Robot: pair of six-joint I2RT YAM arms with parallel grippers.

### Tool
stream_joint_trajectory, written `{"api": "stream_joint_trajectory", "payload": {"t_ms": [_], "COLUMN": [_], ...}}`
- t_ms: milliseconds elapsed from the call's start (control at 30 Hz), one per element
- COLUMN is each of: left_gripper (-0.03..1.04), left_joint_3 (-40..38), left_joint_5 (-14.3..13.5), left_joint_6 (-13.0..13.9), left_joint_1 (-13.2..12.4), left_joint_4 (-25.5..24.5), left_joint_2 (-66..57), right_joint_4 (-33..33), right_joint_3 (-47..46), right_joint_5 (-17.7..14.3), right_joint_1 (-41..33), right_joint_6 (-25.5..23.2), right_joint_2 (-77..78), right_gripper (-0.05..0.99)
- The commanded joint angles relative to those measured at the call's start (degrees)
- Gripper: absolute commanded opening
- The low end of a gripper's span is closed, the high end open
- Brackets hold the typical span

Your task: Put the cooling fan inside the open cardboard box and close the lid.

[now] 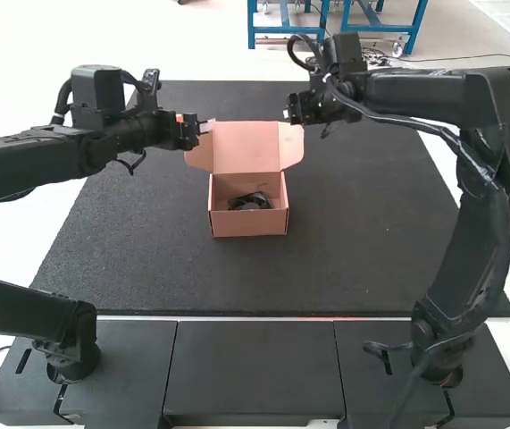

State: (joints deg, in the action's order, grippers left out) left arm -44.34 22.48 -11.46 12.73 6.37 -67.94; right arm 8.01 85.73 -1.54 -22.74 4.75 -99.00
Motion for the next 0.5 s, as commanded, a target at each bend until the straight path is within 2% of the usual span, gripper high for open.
{"api": "stream_joint_trajectory", "payload": {"t_ms": [0, 233, 333, 467], "left_gripper": [0.97, 0.97, 0.97, 0.97], "left_joint_3": [0.7, 1.4, 1.9, 2.2], "left_joint_5": [-0.2, 1.2, 2.4, 3.4], "left_joint_6": [-0.8, -0.8, -0.8, -0.7], "left_joint_1": [-1.6, -10.3, -12.4, -13.7], "left_joint_4": [0.9, 2.2, 2.2, 2.4], "left_joint_2": [-0.5, -0.6, -0.6, -0.6], "right_joint_4": [-0.4, -1.1, -1.0, -0.9], "right_joint_3": [0.0, -0.5, -0.7, -2.1], "right_joint_5": [-0.9, -0.2, -0.1, -0.1], "right_joint_1": [0.2, 0.2, -0.1, -0.7], "right_joint_6": [1.5, 1.4, 1.0, 0.7], "right_joint_2": [-0.2, -1.9, -2.5, -2.4], "right_gripper": [0.84, 0.83, 0.82, 0.81]}}
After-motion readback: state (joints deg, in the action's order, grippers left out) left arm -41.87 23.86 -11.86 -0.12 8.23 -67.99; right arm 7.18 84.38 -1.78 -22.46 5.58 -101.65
